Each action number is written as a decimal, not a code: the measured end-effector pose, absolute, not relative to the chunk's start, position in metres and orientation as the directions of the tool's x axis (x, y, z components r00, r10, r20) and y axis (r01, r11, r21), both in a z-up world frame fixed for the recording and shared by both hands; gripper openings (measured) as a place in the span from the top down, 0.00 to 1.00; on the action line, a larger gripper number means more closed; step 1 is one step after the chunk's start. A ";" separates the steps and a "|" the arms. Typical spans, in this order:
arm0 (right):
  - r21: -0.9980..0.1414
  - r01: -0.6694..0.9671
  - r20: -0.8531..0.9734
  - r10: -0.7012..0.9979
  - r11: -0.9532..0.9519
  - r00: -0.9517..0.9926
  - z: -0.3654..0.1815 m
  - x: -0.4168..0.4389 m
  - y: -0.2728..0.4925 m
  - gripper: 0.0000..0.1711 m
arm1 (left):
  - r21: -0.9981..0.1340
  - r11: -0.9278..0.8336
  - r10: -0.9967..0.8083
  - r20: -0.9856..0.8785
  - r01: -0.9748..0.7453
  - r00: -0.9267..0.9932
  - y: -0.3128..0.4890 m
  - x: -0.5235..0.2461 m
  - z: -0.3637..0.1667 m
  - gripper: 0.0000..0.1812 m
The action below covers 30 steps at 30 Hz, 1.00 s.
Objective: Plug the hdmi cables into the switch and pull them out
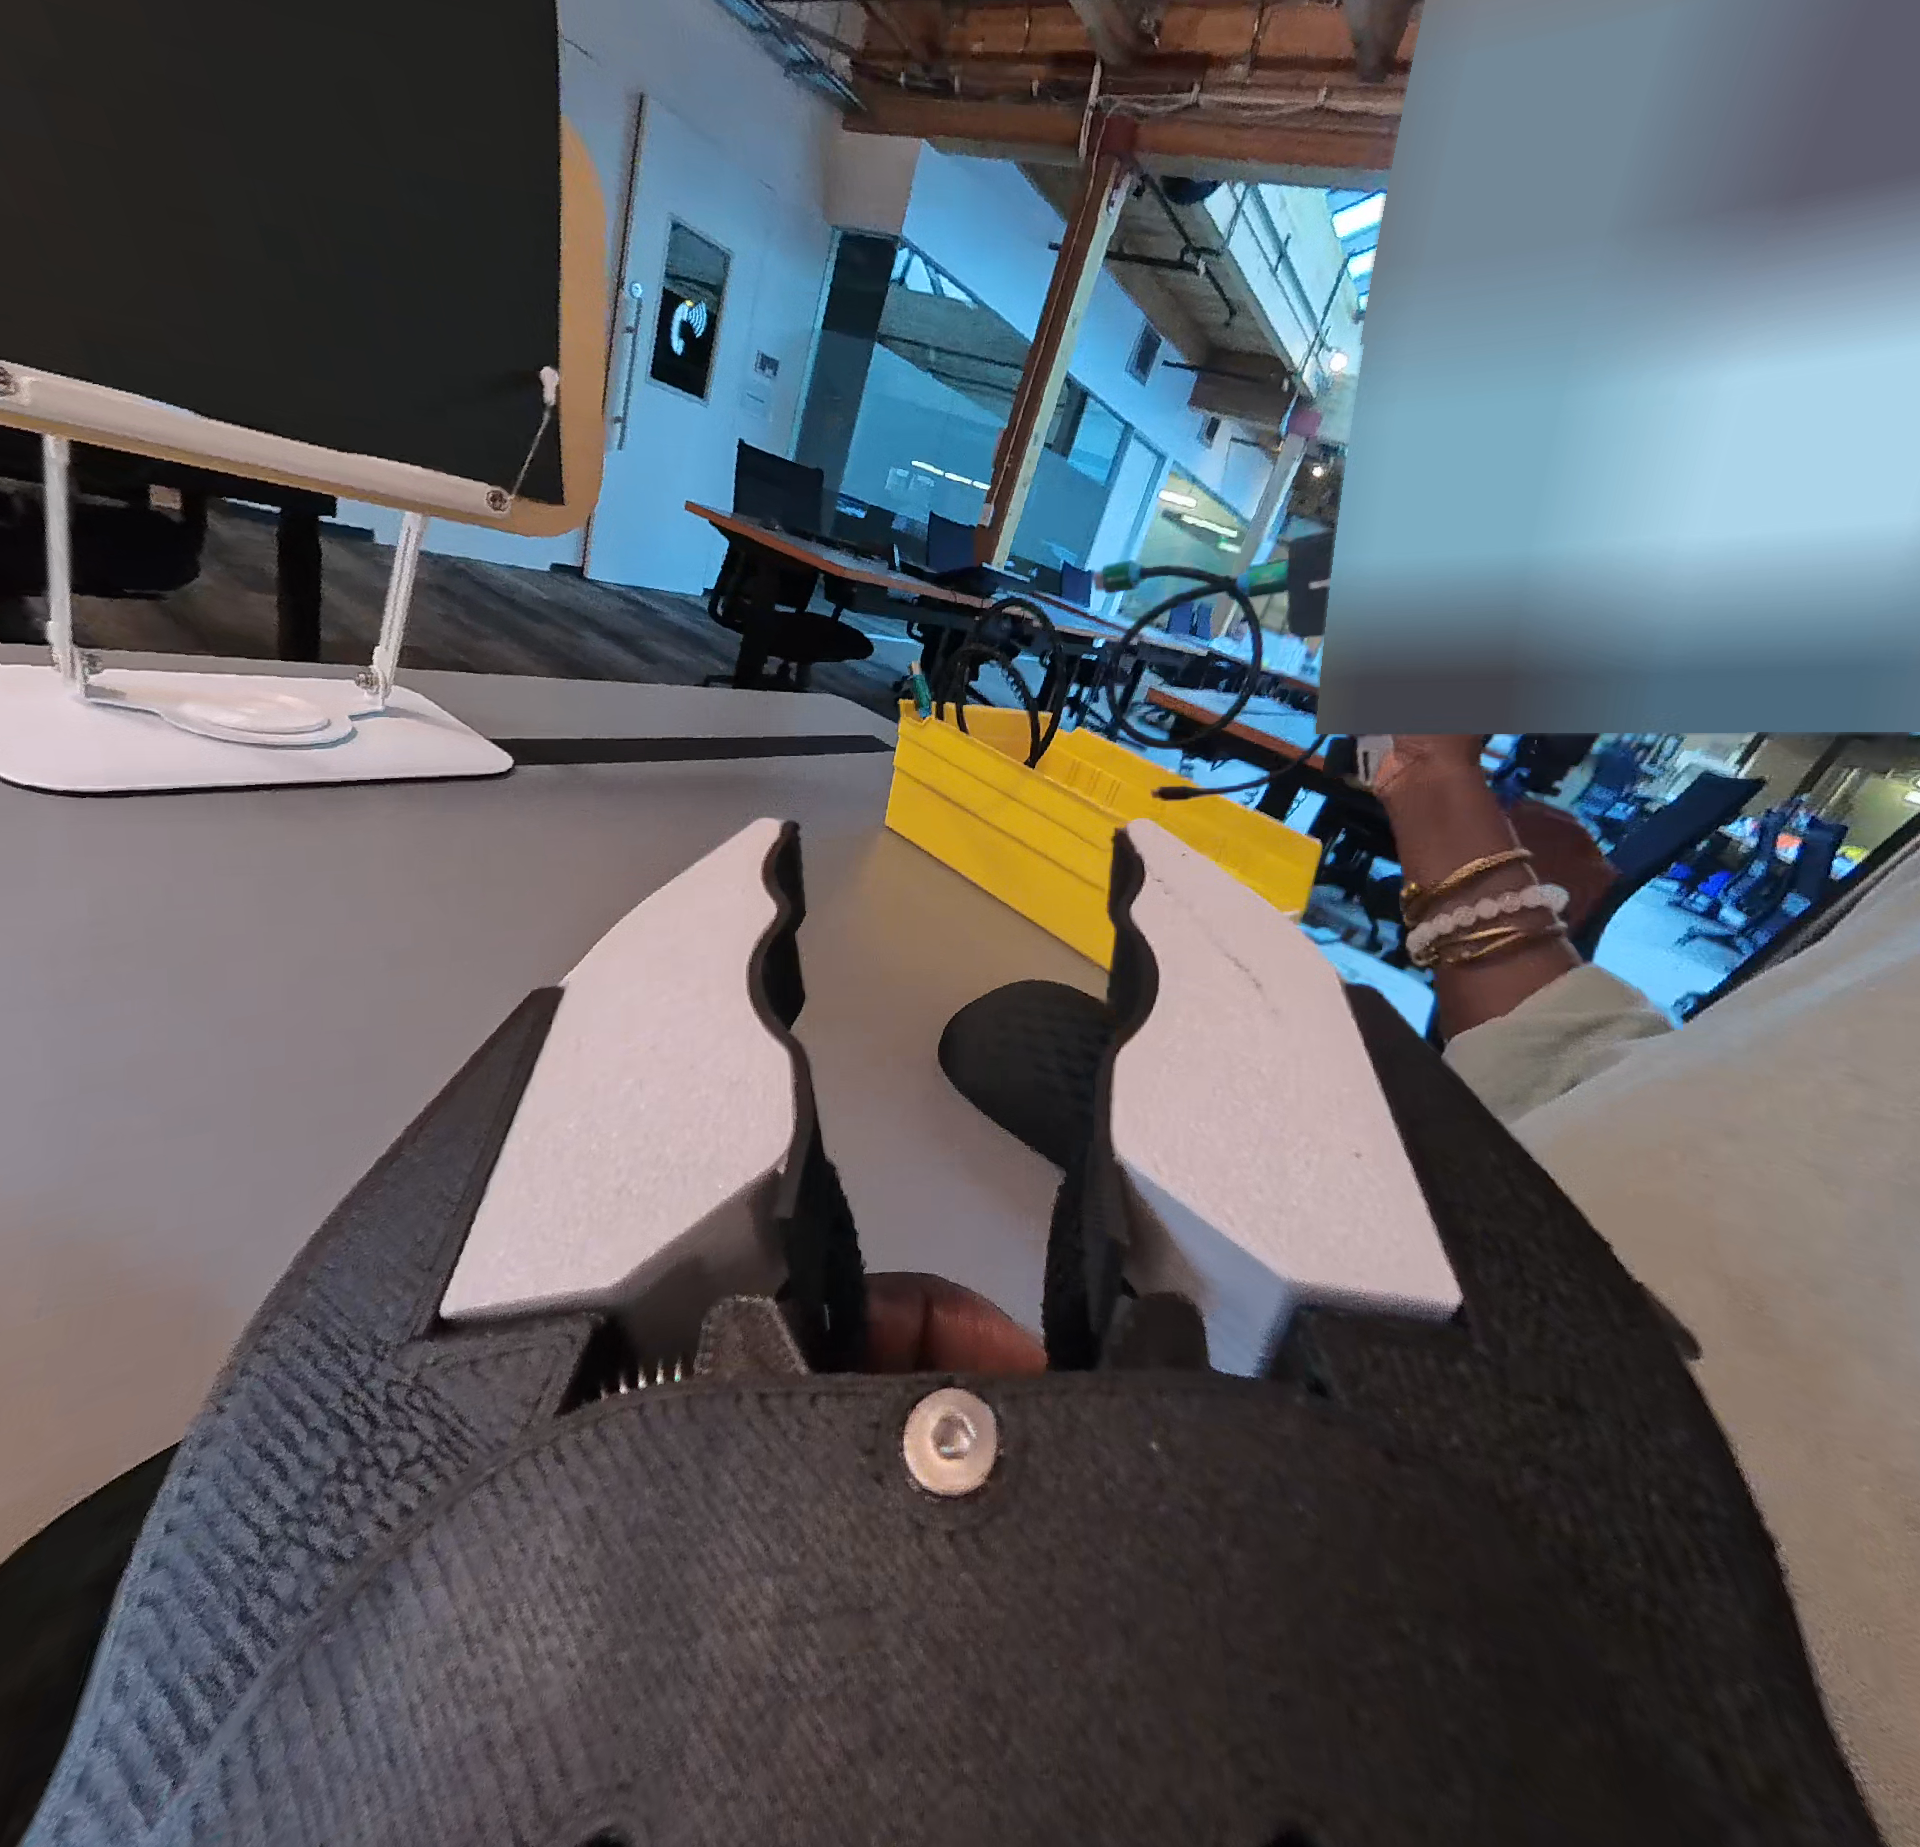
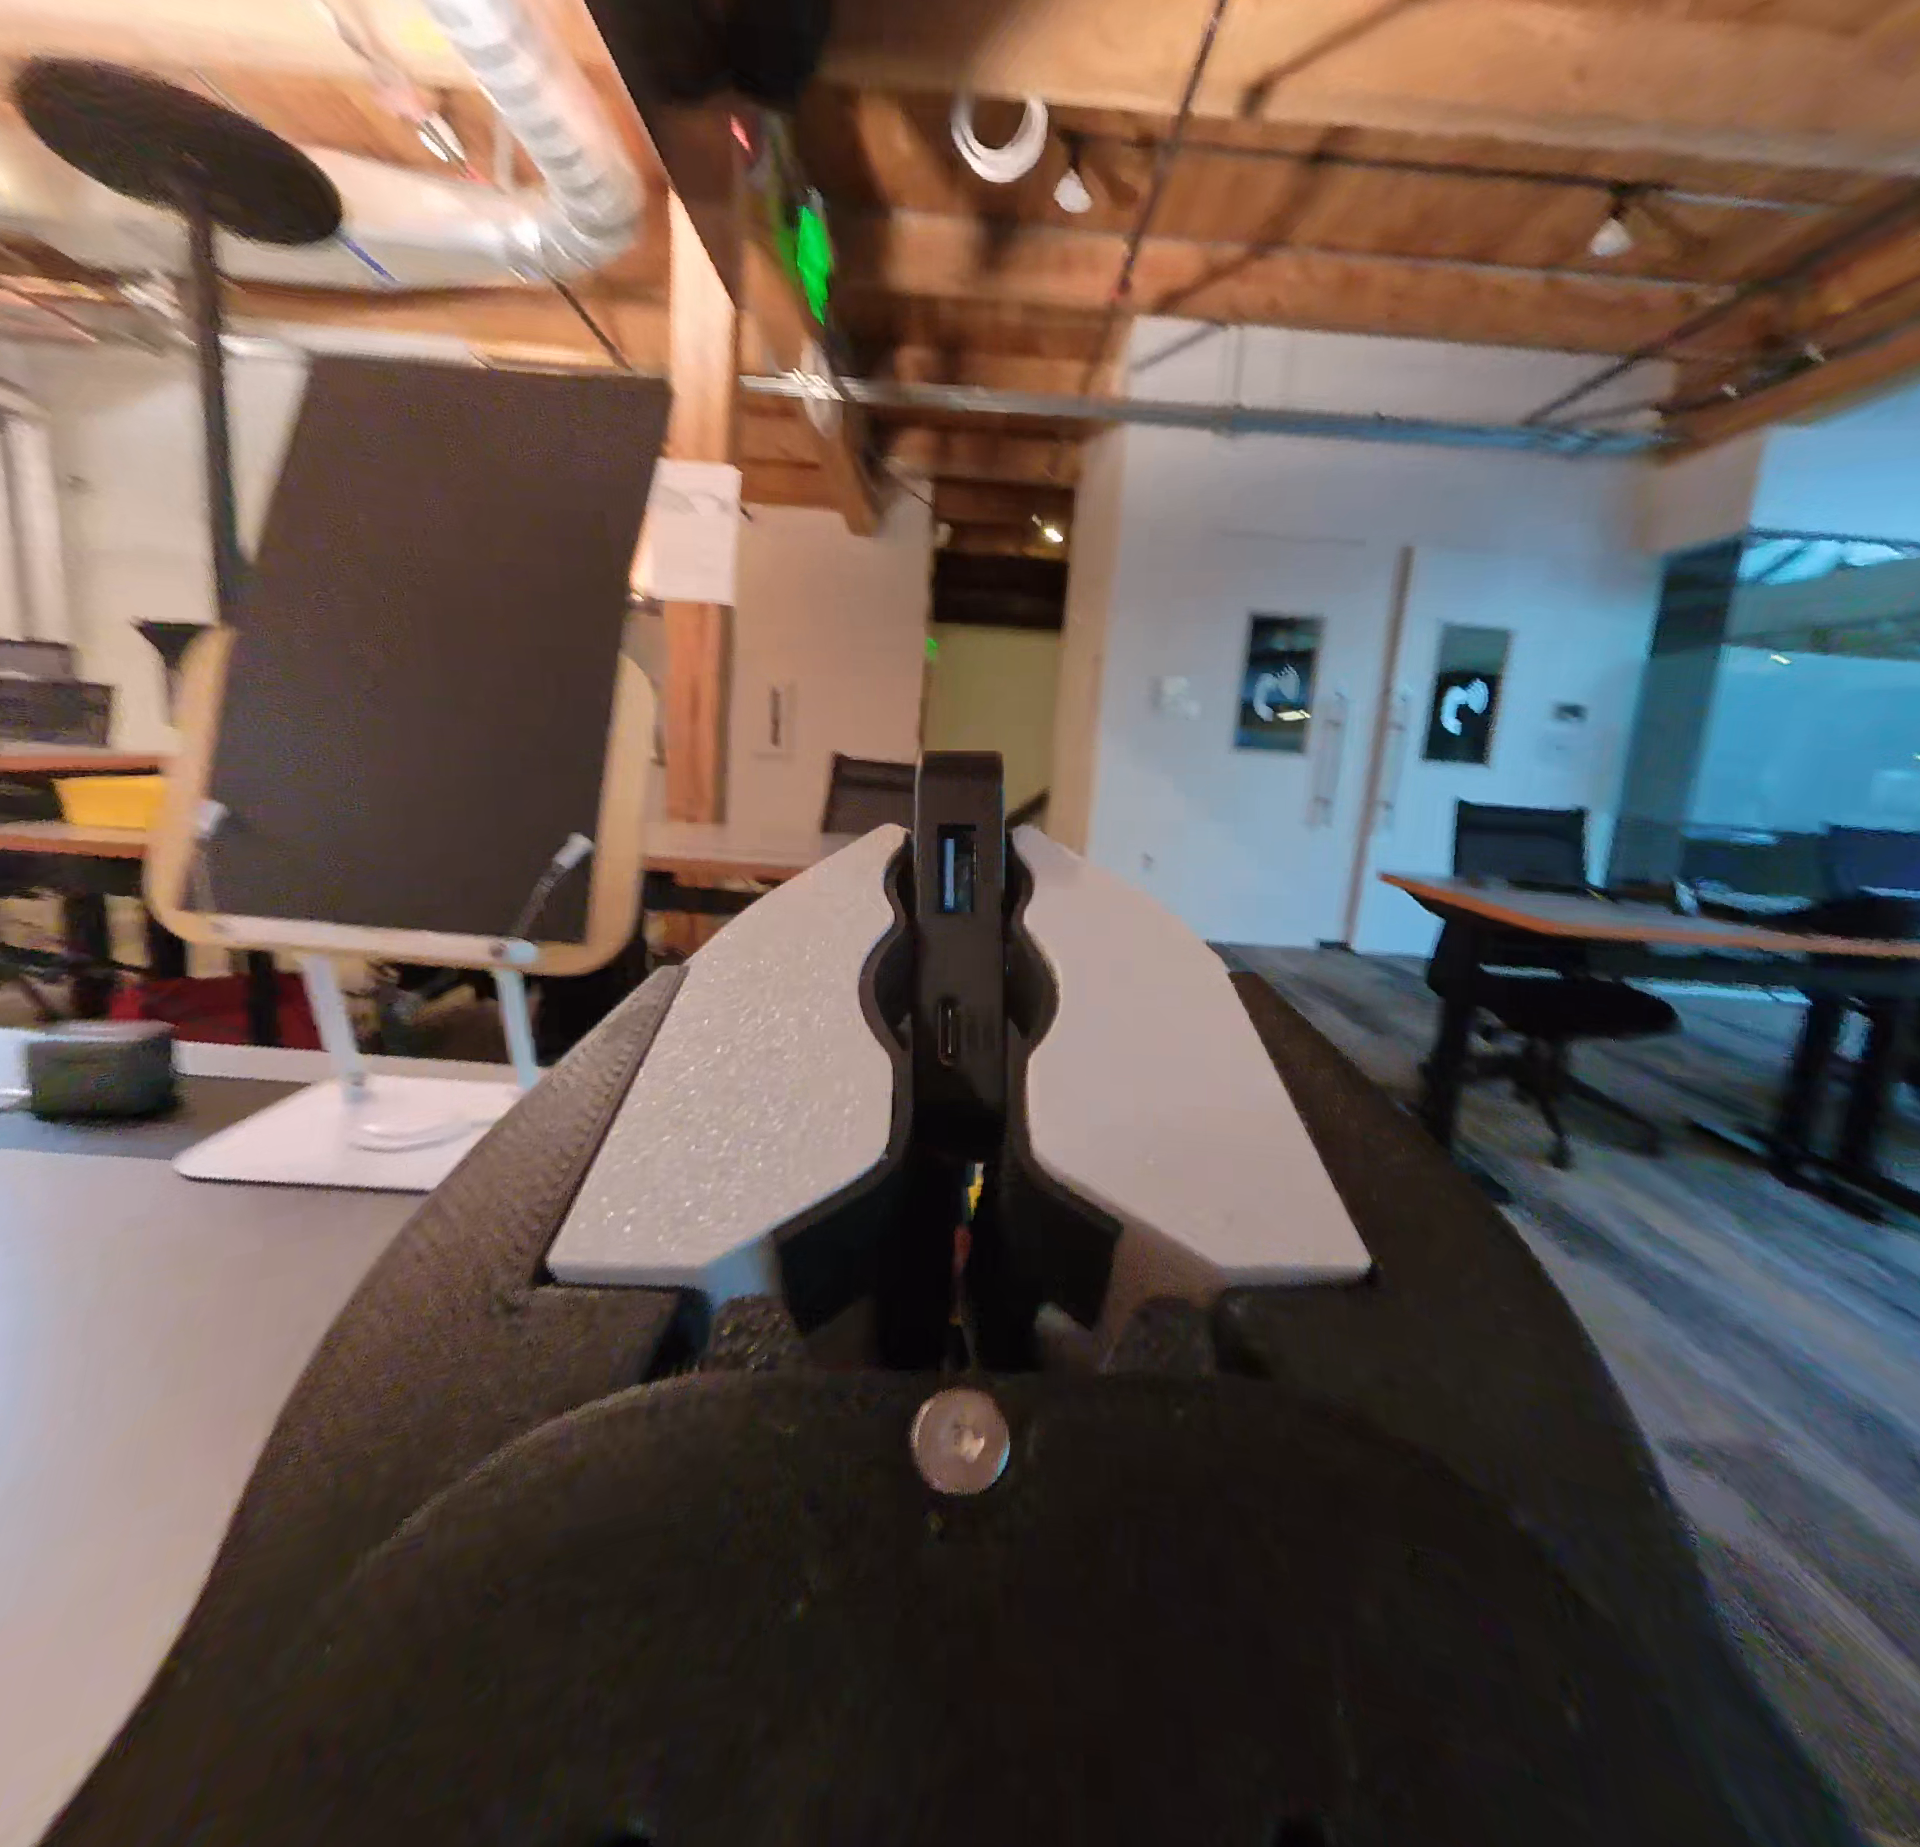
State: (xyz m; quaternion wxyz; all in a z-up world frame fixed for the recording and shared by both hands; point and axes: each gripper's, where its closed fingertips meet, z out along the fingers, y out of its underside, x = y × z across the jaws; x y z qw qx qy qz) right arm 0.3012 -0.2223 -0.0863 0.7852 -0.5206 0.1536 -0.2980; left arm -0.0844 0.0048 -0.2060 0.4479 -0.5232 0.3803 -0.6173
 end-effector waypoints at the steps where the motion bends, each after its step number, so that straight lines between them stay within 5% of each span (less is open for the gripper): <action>1: -0.917 0.308 0.075 -0.650 0.252 0.756 -0.096 0.311 -0.222 0.92 | -0.945 -0.293 -0.956 0.290 0.143 -0.041 0.005 -0.084 -0.207 0.69; 9: -0.926 0.369 0.313 -0.703 -0.077 0.639 -0.165 0.356 -0.194 0.92 | -0.982 -0.183 -0.981 0.186 0.052 0.050 0.007 -0.078 -0.223 0.70; 17: -0.856 0.348 0.510 -0.524 -0.382 0.681 -0.227 0.335 -0.158 0.91 | -0.999 -0.032 -0.999 0.031 -0.021 0.022 -0.004 -0.069 -0.227 0.70; 26: -0.862 0.069 0.217 -0.242 -0.502 0.946 -0.276 0.285 -0.141 0.76 | -0.999 0.042 -0.998 -0.041 -0.025 -0.039 -0.016 -0.061 -0.227 0.71; 30: -0.920 -0.081 0.015 -0.241 -0.383 0.970 -0.252 0.270 -0.148 0.64 | -1.000 0.009 -1.000 -0.009 0.001 -0.020 -0.010 -0.064 -0.222 0.71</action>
